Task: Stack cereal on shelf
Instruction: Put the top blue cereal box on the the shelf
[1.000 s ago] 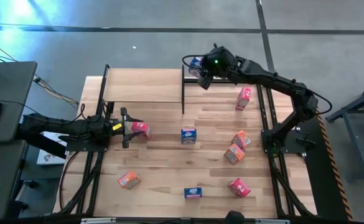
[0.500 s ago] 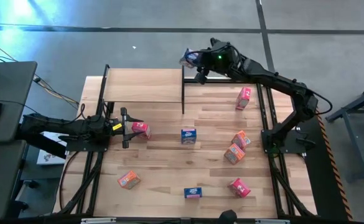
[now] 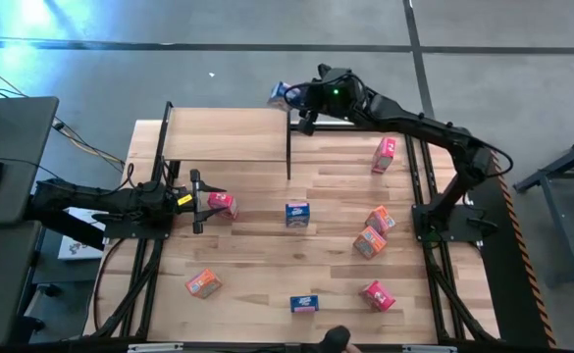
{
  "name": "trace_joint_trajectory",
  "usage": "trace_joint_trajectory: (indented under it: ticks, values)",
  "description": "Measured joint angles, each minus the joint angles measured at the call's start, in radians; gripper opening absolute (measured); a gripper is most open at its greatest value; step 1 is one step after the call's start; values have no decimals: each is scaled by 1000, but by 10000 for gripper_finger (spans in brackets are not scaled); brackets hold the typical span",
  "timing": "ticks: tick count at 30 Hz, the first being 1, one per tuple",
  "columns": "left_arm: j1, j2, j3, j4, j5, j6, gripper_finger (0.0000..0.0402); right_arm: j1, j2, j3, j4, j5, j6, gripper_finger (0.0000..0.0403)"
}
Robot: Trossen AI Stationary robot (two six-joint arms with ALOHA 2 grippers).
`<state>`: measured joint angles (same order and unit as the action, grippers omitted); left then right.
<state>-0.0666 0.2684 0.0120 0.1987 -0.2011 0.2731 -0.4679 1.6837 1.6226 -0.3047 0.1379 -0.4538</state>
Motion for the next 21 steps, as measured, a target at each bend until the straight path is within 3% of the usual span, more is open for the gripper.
trace_joint_trajectory:
  ticks: [21]
  values:
    - [0,0,0,0,0,0,221,-8,107,0,-17,-143,-2,165]
